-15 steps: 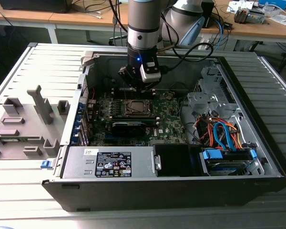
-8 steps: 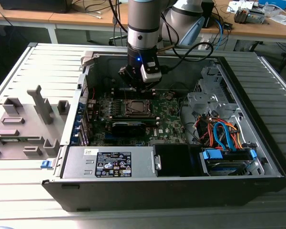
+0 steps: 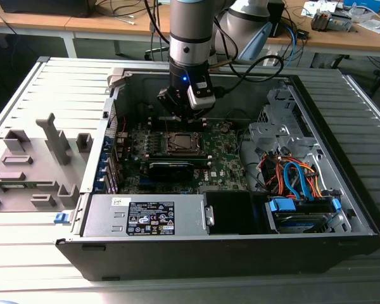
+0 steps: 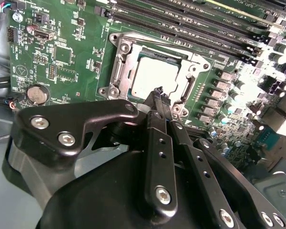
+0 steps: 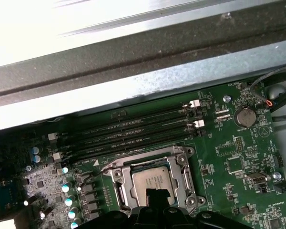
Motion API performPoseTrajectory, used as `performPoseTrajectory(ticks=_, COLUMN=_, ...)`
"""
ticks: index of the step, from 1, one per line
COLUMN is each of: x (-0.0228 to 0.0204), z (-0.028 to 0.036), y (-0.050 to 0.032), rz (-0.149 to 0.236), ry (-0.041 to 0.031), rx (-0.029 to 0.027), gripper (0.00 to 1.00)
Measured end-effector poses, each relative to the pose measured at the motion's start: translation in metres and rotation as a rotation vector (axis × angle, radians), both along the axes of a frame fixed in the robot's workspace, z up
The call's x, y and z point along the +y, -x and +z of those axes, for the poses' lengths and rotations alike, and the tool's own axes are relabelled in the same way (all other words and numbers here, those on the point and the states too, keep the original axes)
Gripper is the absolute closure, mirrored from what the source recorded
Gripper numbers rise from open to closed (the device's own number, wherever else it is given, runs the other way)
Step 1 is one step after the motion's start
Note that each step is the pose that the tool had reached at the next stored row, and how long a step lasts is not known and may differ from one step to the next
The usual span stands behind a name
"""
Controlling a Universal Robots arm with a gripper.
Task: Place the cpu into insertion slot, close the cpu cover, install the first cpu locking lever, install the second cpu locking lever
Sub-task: 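Install the first cpu locking lever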
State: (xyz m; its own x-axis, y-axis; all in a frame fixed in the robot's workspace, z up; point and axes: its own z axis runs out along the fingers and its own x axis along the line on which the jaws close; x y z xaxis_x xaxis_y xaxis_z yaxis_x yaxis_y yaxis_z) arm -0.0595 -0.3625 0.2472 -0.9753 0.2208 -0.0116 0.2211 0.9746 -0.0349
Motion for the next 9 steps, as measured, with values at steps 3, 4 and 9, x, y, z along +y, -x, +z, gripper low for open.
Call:
performPoseTrajectory(ticks=3, x=0.0000, z=0.0000, y=0.0000, rz=0.007, ry=0.0000, rx=0.0000, gripper=0.89)
performPoseTrajectory(ticks=4, x=0.0000, z=0.0000, y=0.0000, rz=0.009, ry=0.0000, rx=0.0000, gripper=0.89)
performPoseTrajectory(ticks=9, x=0.0000, z=0.0000, y=0.0000, rz=0.021, ry=0.0001, rx=0.0001, gripper=0.89)
